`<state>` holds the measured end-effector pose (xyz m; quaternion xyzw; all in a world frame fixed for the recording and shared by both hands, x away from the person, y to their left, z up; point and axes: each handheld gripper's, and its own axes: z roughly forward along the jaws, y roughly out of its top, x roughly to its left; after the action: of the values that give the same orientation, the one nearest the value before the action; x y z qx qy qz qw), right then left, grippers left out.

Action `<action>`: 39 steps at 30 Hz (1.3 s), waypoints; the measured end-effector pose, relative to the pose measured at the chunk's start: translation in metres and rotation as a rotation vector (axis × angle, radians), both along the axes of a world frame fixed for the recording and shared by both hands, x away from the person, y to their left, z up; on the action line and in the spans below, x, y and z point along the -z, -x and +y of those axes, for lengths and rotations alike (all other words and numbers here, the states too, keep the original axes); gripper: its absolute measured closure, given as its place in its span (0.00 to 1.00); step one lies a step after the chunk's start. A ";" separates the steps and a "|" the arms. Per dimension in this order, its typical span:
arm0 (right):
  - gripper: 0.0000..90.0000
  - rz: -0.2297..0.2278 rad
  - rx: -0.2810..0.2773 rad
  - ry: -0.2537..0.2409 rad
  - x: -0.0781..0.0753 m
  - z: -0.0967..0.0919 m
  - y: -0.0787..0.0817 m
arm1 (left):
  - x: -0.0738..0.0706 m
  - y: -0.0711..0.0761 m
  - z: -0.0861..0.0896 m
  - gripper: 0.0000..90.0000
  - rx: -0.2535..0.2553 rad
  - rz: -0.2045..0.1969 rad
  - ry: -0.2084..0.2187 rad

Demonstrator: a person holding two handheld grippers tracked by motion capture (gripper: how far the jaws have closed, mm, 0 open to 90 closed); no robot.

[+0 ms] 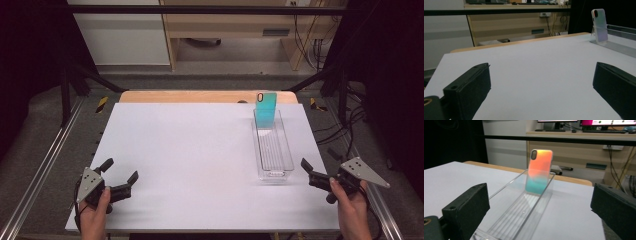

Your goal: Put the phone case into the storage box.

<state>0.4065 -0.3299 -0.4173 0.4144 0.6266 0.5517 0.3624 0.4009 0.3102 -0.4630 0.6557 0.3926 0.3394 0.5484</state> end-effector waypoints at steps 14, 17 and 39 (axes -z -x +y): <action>0.03 0.009 -0.083 0.016 0.020 0.023 -0.002 | -0.006 0.012 0.004 0.01 0.012 -0.022 -0.037; 0.03 0.010 -0.086 0.012 0.022 0.024 -0.003 | -0.005 0.012 0.004 0.01 0.010 -0.027 -0.033; 0.03 0.011 -0.118 -0.040 0.033 0.041 -0.010 | -0.005 0.020 0.005 0.01 0.024 -0.068 -0.014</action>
<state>0.4162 -0.2890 -0.4501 0.3868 0.6407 0.5823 0.3175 0.3812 0.3147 -0.4578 0.6522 0.3633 0.3576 0.5610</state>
